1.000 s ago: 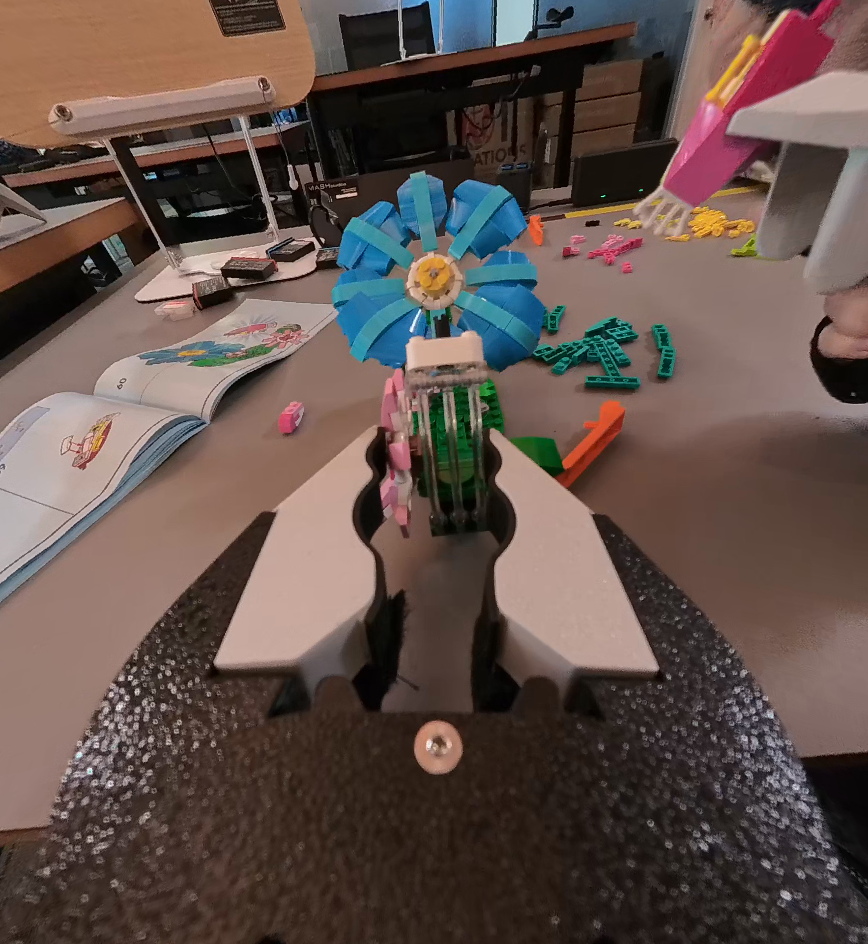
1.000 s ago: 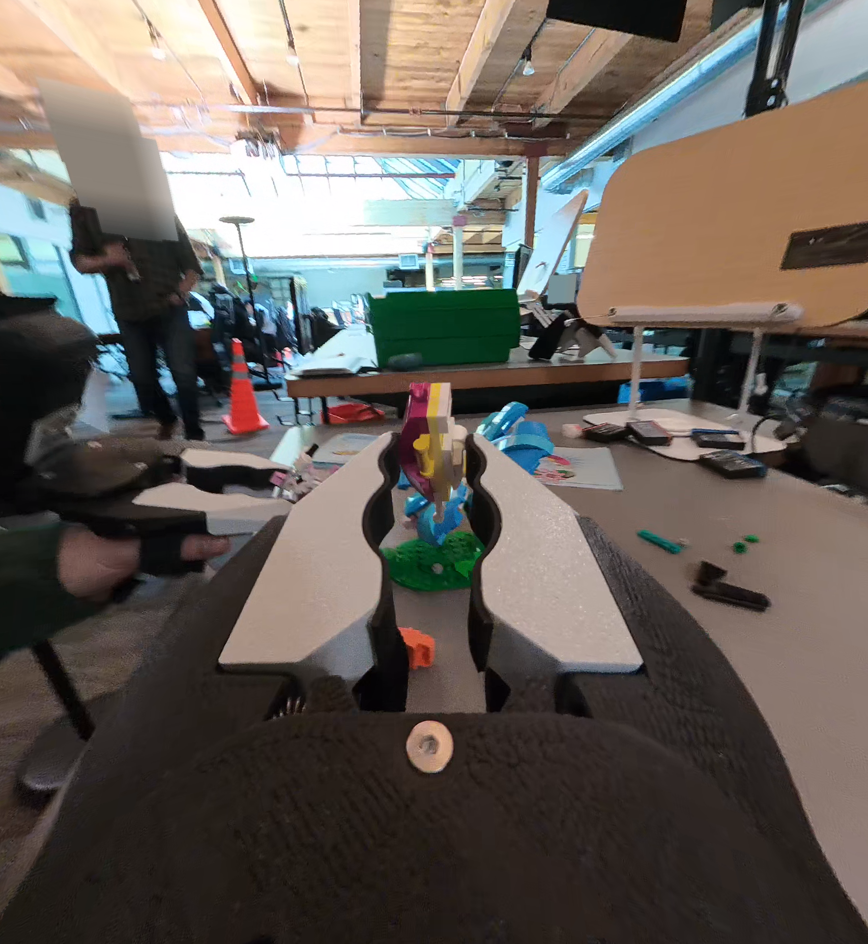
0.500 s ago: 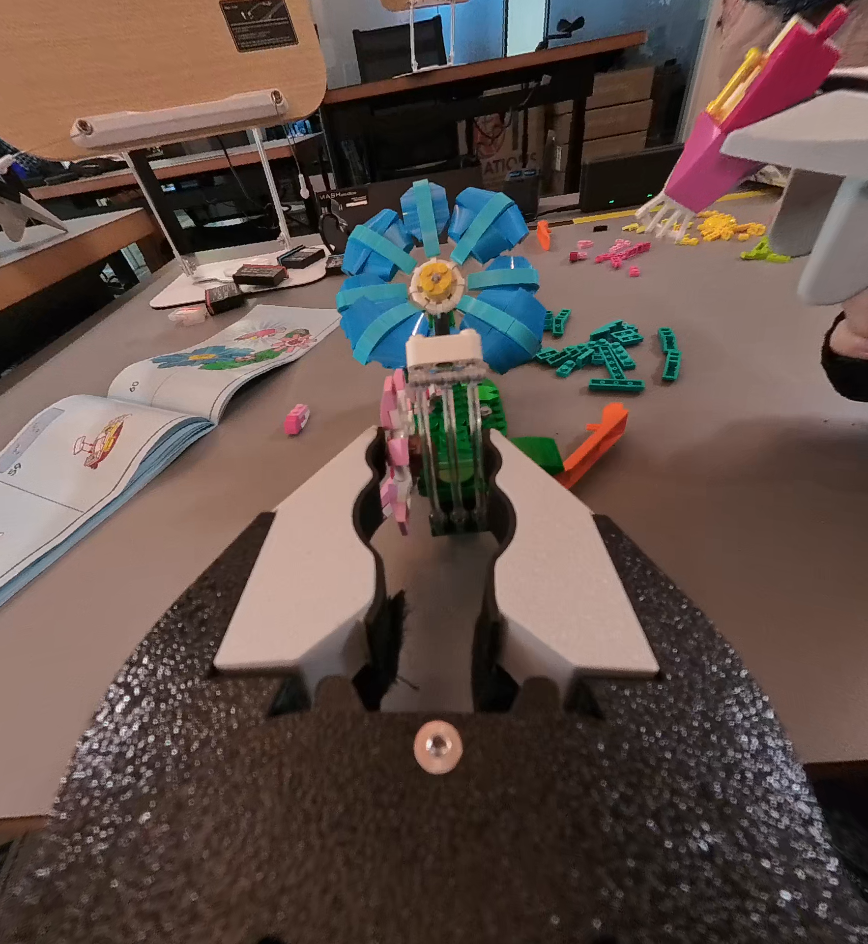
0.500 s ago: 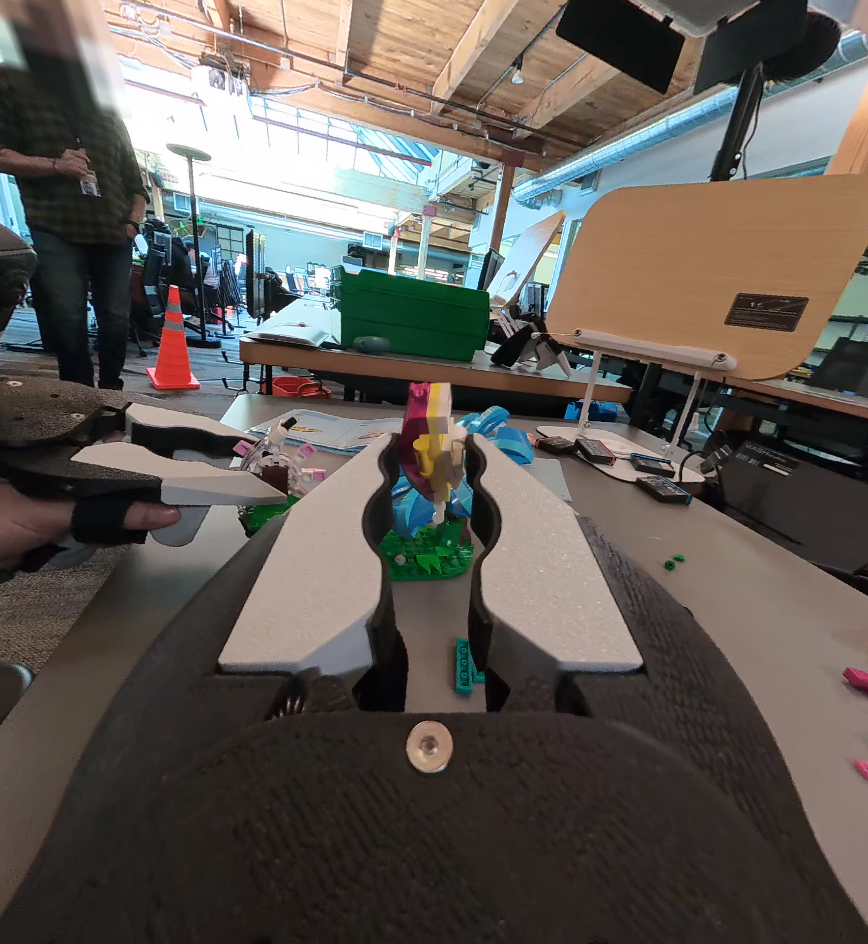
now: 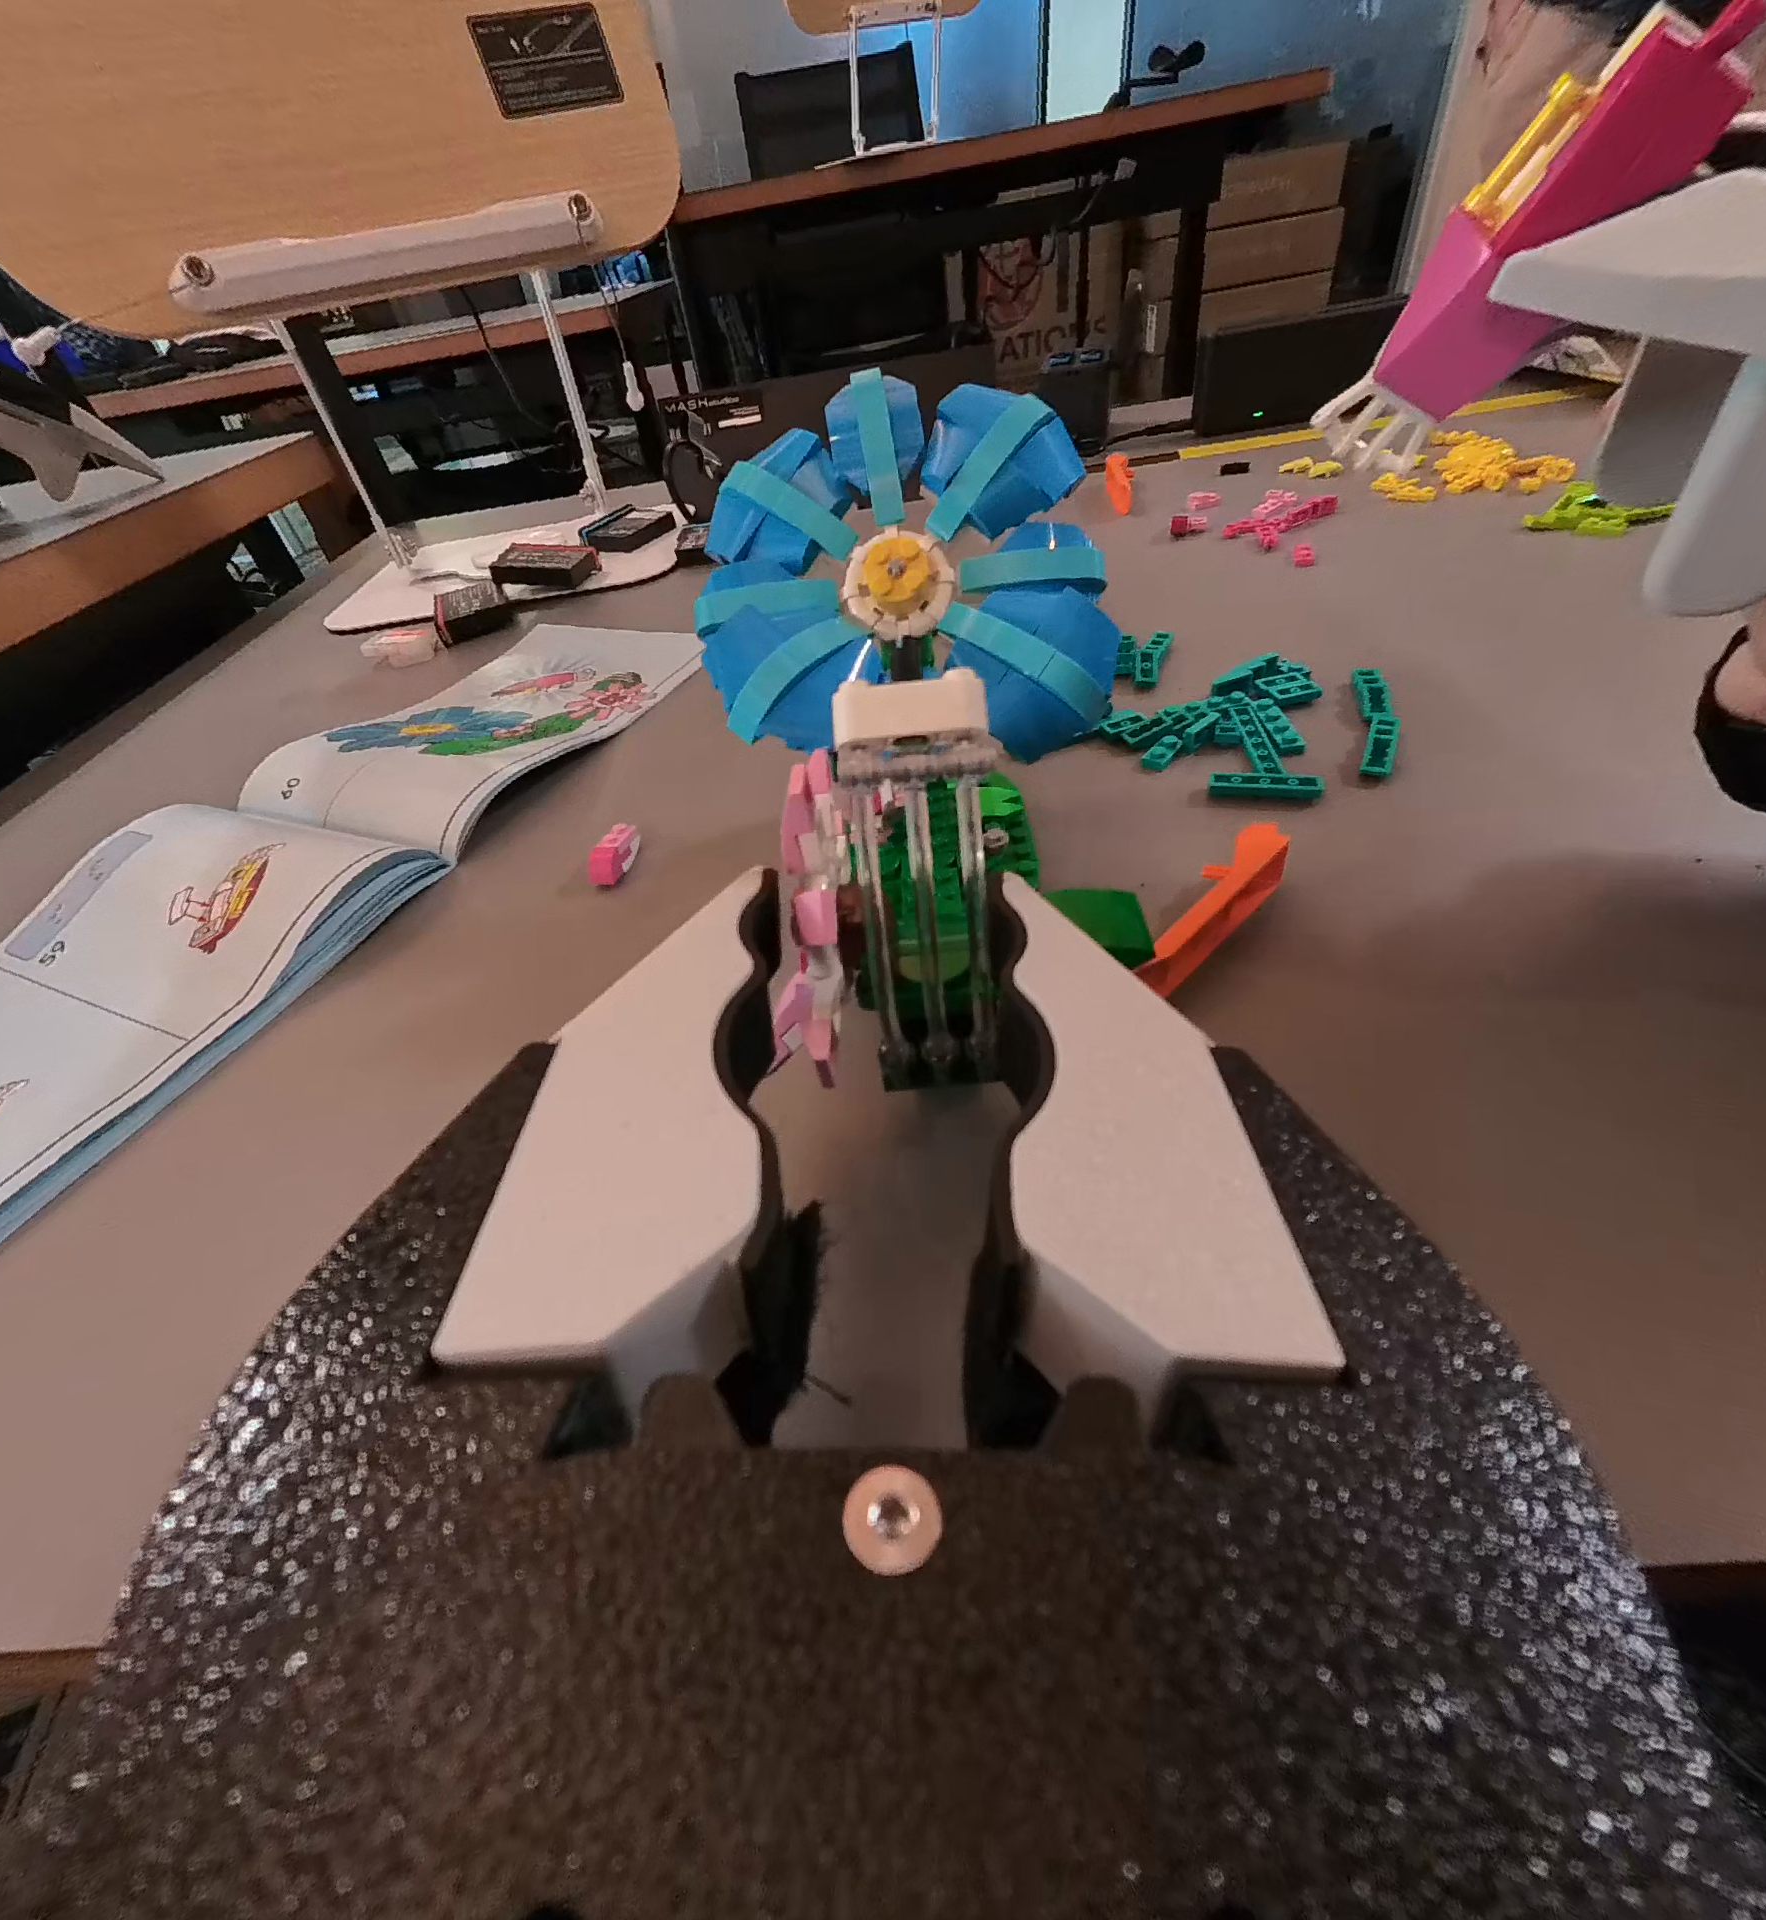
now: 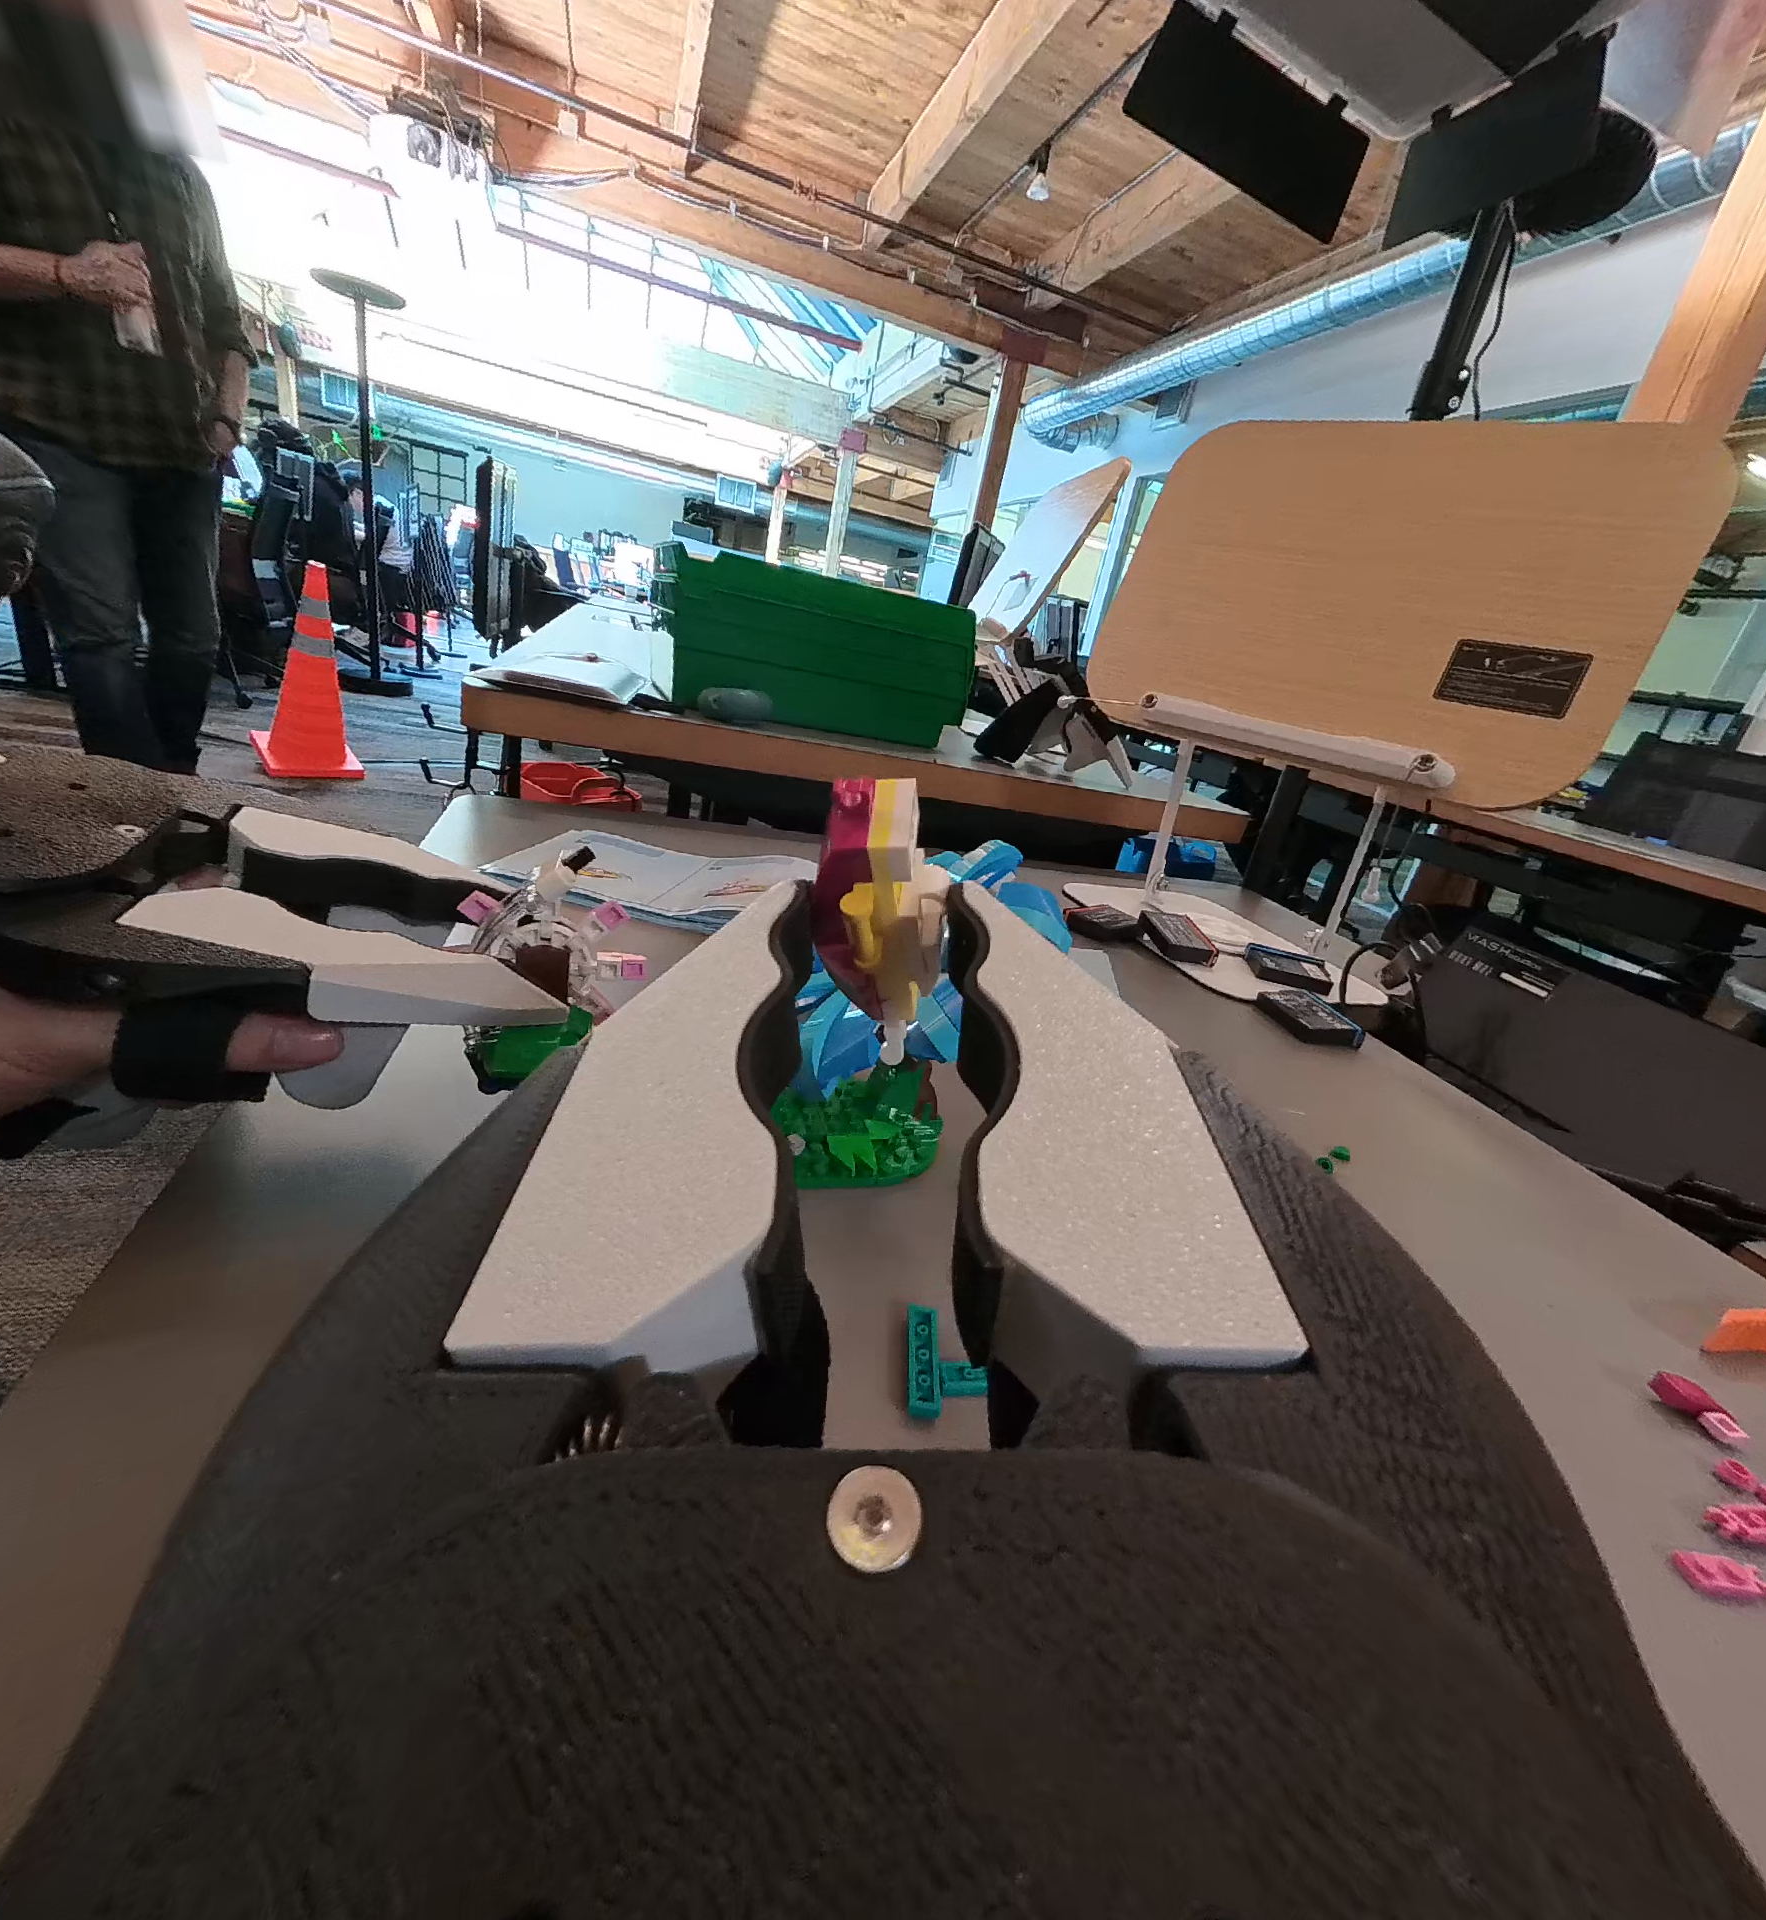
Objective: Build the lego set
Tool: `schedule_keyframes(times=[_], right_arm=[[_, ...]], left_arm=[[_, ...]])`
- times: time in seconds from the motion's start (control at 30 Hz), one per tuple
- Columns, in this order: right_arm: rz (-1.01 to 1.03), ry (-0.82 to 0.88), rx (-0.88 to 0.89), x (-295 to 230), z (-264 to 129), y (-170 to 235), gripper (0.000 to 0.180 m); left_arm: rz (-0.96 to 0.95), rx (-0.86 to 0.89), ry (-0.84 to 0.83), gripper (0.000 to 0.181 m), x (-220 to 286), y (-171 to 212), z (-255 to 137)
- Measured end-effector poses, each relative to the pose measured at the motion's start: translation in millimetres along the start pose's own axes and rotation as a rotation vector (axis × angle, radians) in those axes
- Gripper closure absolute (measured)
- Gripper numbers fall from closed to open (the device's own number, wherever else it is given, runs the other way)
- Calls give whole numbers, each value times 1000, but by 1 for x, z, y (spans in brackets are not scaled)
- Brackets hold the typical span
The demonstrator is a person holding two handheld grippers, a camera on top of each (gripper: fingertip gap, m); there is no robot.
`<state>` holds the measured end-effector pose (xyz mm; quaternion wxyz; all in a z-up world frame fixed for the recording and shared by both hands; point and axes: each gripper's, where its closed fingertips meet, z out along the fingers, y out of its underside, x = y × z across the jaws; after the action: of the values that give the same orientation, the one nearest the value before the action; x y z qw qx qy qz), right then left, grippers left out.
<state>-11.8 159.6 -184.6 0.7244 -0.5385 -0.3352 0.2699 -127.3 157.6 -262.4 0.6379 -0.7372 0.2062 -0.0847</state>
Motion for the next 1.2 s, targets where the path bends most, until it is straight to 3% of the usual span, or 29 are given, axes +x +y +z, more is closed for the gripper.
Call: schedule_keyframes(times=[1.2], right_arm=[[0, -8, 7, -2, -1, -2, 156]], left_arm=[[14, 10, -5, 145, -2, 1, 1]])
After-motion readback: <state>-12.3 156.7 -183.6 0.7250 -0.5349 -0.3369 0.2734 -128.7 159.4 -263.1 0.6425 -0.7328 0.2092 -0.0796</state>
